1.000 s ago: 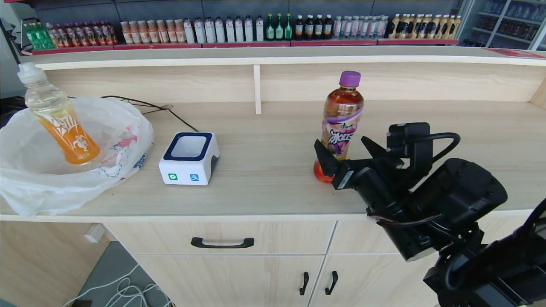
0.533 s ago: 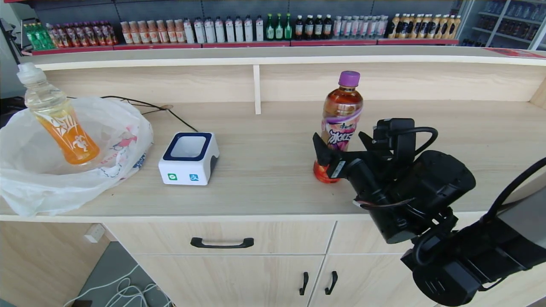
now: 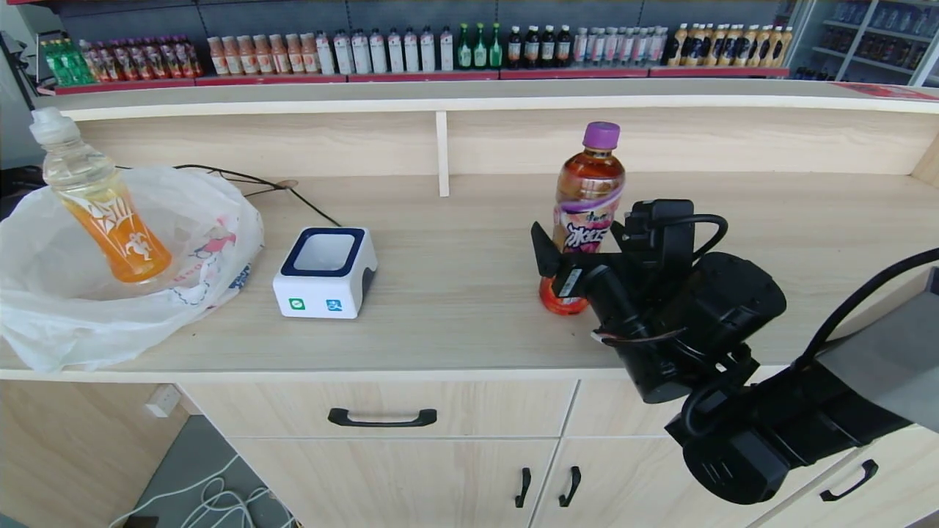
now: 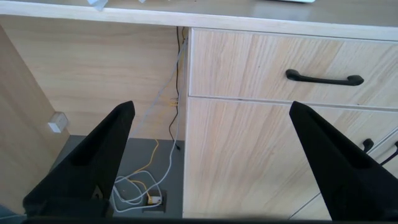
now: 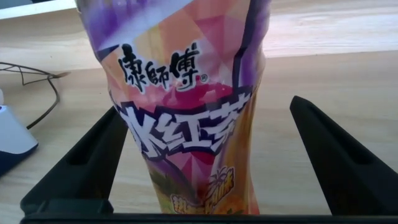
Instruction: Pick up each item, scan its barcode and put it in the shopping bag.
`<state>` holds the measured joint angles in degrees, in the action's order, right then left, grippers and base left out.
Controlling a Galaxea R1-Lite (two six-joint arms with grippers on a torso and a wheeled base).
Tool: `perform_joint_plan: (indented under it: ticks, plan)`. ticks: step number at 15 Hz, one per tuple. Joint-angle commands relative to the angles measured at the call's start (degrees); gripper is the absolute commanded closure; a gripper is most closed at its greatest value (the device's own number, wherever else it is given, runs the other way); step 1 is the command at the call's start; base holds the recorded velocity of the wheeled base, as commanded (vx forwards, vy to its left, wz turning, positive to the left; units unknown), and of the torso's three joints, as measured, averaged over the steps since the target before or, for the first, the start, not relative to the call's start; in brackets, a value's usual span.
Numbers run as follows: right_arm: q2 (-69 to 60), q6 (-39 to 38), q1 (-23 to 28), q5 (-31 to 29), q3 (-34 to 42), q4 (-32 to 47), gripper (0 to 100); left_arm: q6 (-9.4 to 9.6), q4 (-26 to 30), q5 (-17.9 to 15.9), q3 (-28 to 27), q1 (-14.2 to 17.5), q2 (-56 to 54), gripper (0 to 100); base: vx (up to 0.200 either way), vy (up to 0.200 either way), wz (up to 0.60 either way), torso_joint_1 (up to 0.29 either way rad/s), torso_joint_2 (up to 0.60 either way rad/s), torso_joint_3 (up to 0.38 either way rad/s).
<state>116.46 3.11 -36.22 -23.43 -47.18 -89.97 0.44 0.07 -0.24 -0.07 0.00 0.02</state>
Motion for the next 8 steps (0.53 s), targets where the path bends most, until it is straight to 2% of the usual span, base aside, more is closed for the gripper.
perform_joint_plan:
  ticks: [1,8]
  plan:
    - [0.7,0.0,0.3,0.0,-0.5,0.0,0,0.00,-0.1,0.0,0.0,0.0,0.0,0,0.000,0.000,0.00,0.000,0.00,0.000]
    - [0.3,0.1,0.1,0.0,-0.8,0.0,0,0.00,0.0,0.0,0.0,0.0,0.0,0,0.000,0.000,0.00,0.000,0.00,0.000]
